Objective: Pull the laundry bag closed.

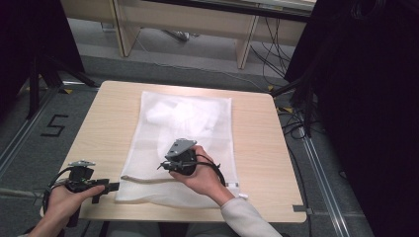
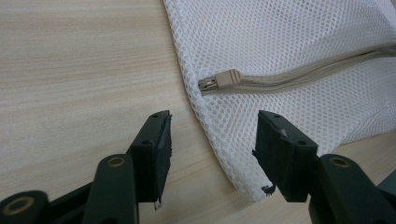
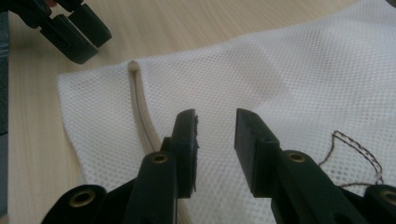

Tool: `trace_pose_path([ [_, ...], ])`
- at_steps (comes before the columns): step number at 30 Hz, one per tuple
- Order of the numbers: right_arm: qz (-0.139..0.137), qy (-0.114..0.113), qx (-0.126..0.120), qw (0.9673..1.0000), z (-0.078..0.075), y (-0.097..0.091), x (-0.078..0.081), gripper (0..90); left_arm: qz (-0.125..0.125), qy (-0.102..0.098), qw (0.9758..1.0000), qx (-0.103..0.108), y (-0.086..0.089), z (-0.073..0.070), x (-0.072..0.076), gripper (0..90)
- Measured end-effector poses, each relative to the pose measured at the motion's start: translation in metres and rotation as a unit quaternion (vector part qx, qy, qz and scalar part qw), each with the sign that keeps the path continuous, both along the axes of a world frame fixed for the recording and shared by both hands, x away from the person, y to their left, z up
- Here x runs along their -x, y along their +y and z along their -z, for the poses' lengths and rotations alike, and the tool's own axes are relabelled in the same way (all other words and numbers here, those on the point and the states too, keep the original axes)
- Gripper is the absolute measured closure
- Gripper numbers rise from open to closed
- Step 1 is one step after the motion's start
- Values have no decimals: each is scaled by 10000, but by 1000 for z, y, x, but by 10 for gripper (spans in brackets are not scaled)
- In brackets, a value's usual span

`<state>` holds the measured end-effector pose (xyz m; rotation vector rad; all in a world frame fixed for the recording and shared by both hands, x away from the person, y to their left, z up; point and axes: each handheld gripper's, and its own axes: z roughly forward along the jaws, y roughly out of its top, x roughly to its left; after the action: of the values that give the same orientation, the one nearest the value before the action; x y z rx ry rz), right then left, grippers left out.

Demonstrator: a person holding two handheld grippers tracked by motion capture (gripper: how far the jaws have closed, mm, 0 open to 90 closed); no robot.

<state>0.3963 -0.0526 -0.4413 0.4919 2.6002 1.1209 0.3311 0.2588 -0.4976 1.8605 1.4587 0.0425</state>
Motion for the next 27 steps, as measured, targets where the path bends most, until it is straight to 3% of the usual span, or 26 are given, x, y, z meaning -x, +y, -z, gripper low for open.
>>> trace_pose_path([
  [3,-51,-24,20,10000,0,5,0,701,4,9,10000,-11,0,0,0,451],
  [5,-81,103,19,9999,1,13,2,702,-35,-58,10000,-10,-1,0,0,451],
  [7,-163,40,48,9998,2,17,2,704,-49,-69,10000,-8,-1,1,0,452],
  [27,-623,288,174,9975,11,66,3,724,52,-2,10000,-7,-1,0,0,452],
])
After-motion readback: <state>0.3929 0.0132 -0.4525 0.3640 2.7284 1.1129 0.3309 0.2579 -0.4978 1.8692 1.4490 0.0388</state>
